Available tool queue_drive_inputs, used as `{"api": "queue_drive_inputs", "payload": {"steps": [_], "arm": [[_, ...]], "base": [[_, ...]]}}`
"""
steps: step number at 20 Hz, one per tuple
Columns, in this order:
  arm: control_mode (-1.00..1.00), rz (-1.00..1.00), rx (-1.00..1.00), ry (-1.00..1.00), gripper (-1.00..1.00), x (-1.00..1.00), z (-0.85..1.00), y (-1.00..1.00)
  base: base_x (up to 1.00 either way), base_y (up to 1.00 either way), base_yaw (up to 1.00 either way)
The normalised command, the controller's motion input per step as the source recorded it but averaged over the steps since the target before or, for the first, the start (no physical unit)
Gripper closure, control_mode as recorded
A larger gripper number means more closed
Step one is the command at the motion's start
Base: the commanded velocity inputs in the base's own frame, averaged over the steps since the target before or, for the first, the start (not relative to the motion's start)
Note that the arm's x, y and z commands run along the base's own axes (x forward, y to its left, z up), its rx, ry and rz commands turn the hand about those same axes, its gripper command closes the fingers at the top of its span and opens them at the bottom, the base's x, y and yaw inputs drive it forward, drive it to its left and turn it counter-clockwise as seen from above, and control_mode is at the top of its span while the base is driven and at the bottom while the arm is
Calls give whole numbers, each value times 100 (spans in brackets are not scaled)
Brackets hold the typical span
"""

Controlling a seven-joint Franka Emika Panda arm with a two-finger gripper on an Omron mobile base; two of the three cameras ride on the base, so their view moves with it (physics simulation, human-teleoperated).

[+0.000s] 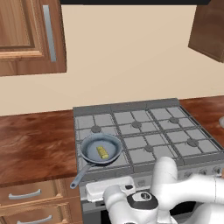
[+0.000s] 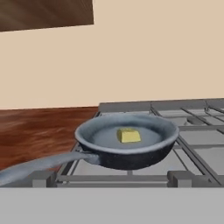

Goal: Pick up the butter stick and place it in the pan. Then turn on the burner for the pan.

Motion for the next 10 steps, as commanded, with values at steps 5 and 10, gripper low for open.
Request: {"api": "queue_drive_inputs", "payload": {"steps": [5, 10], "arm": [[-100, 0, 0, -2, -100, -4, -18, 8], [-100, 0, 0, -1, -100, -1, -24, 7]], "base": [[0, 0, 0], [0, 0, 0]]}}
